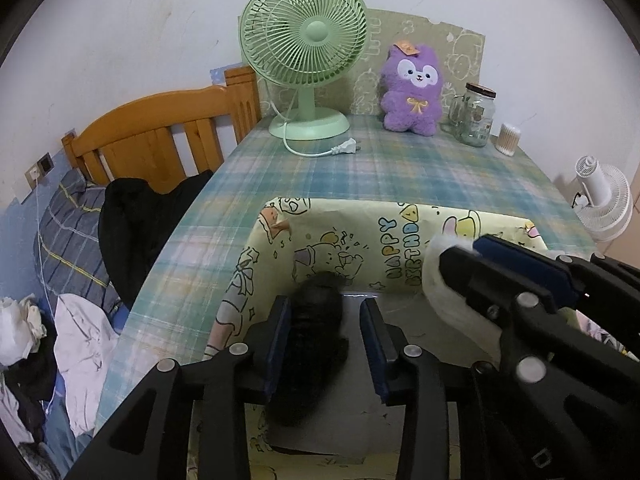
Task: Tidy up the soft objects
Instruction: 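Lower both items into the box and open both tools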
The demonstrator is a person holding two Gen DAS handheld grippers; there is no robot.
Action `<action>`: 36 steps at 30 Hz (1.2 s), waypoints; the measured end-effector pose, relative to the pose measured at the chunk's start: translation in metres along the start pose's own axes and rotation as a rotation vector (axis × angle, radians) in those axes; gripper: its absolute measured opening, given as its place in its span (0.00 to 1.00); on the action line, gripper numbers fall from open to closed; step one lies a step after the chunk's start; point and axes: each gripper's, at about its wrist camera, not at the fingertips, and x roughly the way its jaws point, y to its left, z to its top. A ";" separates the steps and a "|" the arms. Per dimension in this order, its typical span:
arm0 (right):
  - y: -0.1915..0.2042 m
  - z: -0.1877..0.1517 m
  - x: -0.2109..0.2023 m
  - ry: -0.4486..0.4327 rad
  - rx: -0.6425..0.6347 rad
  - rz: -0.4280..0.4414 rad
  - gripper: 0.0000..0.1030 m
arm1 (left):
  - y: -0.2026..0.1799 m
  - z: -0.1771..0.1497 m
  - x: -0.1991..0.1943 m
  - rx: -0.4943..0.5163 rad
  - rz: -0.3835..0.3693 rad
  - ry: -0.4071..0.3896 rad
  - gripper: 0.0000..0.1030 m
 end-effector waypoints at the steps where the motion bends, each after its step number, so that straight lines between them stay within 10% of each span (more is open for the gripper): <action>1: -0.002 0.000 0.002 0.009 0.011 -0.001 0.44 | 0.000 0.000 0.000 0.002 -0.002 -0.002 0.45; 5: -0.010 -0.002 0.005 0.031 0.059 0.006 0.58 | -0.004 0.000 -0.002 0.001 -0.047 -0.005 0.69; 13: -0.018 -0.003 -0.001 0.024 0.080 -0.007 0.67 | -0.011 0.001 -0.007 -0.002 -0.041 -0.012 0.83; 36: -0.046 -0.008 -0.053 -0.042 0.115 -0.043 0.72 | -0.048 0.004 -0.046 0.017 -0.028 -0.080 0.90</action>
